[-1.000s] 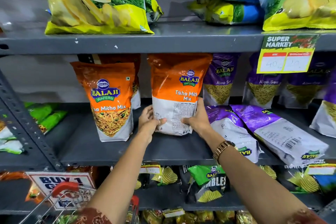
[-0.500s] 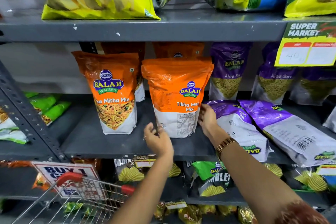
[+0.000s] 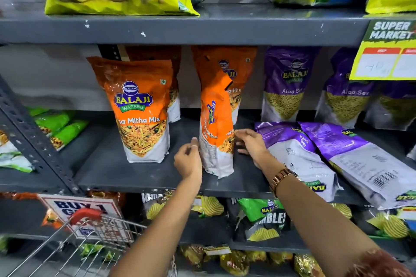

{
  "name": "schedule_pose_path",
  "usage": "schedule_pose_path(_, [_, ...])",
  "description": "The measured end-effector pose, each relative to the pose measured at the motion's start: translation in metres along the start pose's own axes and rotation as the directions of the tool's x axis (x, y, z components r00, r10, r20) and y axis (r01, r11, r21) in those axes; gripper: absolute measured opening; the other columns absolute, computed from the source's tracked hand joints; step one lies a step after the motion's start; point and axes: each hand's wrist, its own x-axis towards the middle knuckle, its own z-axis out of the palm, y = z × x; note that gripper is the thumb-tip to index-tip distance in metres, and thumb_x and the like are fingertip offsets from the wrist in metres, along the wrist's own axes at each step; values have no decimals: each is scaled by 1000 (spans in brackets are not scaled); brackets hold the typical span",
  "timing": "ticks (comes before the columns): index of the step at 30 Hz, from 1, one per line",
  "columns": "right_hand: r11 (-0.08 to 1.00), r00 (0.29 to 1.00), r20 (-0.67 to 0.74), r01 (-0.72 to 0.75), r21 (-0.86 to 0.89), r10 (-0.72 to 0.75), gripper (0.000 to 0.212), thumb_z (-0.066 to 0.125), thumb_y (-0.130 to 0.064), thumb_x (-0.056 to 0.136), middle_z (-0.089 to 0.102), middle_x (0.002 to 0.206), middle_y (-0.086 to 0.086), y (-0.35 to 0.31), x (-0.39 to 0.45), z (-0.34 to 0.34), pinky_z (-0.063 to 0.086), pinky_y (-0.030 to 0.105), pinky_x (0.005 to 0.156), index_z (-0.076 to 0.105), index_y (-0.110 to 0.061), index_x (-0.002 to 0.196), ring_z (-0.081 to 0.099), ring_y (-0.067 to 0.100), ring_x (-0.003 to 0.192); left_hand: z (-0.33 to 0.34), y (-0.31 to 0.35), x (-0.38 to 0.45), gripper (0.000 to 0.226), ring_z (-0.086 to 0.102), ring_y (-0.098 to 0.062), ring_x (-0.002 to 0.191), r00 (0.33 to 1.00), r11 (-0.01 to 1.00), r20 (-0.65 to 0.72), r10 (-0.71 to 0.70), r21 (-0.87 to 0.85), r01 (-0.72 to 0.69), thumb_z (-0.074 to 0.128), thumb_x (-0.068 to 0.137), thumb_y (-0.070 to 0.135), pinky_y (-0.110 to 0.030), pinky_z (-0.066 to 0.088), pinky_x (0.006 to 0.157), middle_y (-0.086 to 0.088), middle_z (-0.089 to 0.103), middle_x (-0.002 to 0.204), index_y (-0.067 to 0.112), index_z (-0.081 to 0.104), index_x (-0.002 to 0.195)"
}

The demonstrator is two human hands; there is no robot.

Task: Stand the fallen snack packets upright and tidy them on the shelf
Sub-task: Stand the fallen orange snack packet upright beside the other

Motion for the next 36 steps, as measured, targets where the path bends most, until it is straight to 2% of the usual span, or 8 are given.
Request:
schedule_pose_path(3, [991, 995, 78, -70, 118, 61, 28, 49, -26, 91, 57, 120, 3, -6, 3, 12, 43, 39, 95, 55, -17, 117, 50, 20, 113, -3, -16, -38, 20, 59, -10, 74, 997, 996, 11, 78, -38, -78, 57, 86, 32, -28, 46, 74, 8, 68, 77, 21, 70, 76])
schedule_pose_path(5, [992, 993, 99, -79, 98, 69, 32, 48, -29, 90, 58, 124, 5, -6, 1, 18, 40, 43, 101, 55, -18, 119, 51, 23, 116, -1, -25, -50, 24, 57, -6, 86, 986, 986, 24, 163, -36, -162, 55, 88, 28, -23, 41, 80, 7, 67, 94, 13, 70, 99])
schedule_pose_path(12, [928, 943, -201, 193, -317, -265, 37, 57, -43, 82, 66, 68, 9, 12, -6, 8, 41, 32, 70, 50, -16, 58, 58, 23, 70, 2, 2, 12, 53, 52, -29, 114, 969, 987, 220, -111, 139, 81, 31, 94, 45, -36, 39, 92, -20, 57, 127, 3, 59, 114])
schedule_pose_path(16, [957, 924, -286, 194, -217, -253, 23, 57, -34, 85, 60, 79, 4, 8, -1, 13, 37, 27, 72, 56, -11, 80, 54, 19, 77, 4, 7, 25, 47, 53, -40, 111, 1000, 986, -10, -5, 166, 7, 35, 95, 37, -44, 42, 95, -26, 61, 118, -1, 62, 105])
schedule_pose_path(20, [993, 989, -114, 102, 55, -96, 31, 52, -28, 89, 58, 109, 6, 10, 6, 17, 39, 32, 84, 54, -8, 113, 52, 18, 98, 7, -15, 5, 38, 43, -30, 128, 994, 999, 98, 41, 15, -43, 38, 96, 31, -45, 31, 112, -14, 53, 135, 12, 55, 124])
schedule_pose_path(25, [990, 984, -119, 138, 40, -132, 21, 56, -34, 86, 64, 94, 3, 23, 6, 15, 48, 46, 92, 53, -15, 95, 59, 21, 93, 15, -13, 19, 42, 39, -17, 123, 954, 996, 287, 84, -2, -88, 32, 97, 33, -25, 28, 97, -9, 45, 141, 18, 40, 135])
schedule_pose_path(31, [984, 976, -127, 176, -6, -175, 23, 56, -36, 86, 58, 77, -5, 28, 2, 13, 50, 44, 83, 46, -16, 92, 59, 22, 87, 17, -16, 28, 40, 42, -15, 113, 944, 998, 323, 68, -31, -61, 36, 96, 31, -27, 32, 94, -11, 48, 136, 16, 39, 133])
schedule_pose_path(36, [983, 964, -193, 182, -11, -181, 25, 57, -29, 86, 61, 97, 4, 15, -1, 1, 36, 26, 80, 55, -10, 102, 53, 18, 93, 22, -14, 11, 42, 42, -30, 127, 991, 992, -60, 122, -25, -123, 50, 90, 16, -37, 35, 105, -17, 43, 140, 3, 44, 130])
